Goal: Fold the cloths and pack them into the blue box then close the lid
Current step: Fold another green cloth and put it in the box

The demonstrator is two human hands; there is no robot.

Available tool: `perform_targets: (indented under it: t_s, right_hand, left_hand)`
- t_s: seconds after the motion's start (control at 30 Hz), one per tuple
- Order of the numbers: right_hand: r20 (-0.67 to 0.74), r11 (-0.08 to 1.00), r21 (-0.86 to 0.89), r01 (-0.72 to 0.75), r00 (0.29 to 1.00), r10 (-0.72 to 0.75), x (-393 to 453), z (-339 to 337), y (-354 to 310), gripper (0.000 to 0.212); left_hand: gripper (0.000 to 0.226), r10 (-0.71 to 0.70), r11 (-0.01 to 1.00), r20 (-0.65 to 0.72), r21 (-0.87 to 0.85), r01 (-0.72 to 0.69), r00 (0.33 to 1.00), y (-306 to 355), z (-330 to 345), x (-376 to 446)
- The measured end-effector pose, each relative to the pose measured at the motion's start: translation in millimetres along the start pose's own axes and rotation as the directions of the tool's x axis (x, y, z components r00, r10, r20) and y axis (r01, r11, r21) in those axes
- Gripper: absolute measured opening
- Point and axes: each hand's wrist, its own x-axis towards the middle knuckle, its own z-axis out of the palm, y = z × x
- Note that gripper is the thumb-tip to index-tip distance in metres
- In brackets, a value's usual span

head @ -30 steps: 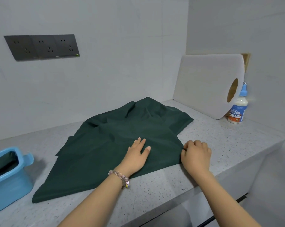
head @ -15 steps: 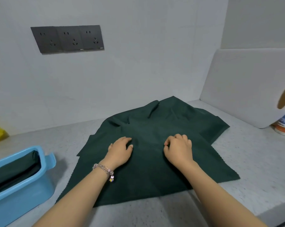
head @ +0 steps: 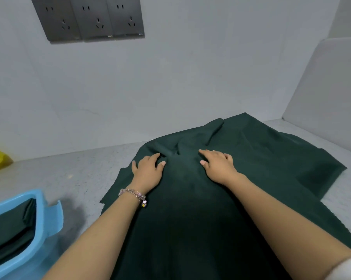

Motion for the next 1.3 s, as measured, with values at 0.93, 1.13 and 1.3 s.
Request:
perform_targets:
  t_s: [0.93, 1.13, 1.3]
  right_hand:
    - [-0.189, 0.952, -0.064, 0.300, 0.933, -0.307, -260, -52, 4, 0.023]
    - [-0.149, 0.978, 0.019, 0.209, 0.967, -0.204, -271, -35, 5, 0.028]
    - [-0.285, 0.978, 0.068, 0.200, 0.943, -0.173, -278, -35, -4, 0.022]
  left_hand:
    - [0.010, 0.372, 0.923, -0.214, -0.021, -0.385, 0.903, -1, -59, -260]
    - [0.014, 0.297, 0.951, -0.187, -0.030, -0.308, 0.936, -8, -56, -265]
    - [0.012, 0.232, 0.959, -0.353, -0.070, -0.273, 0.907, -15, -77, -266]
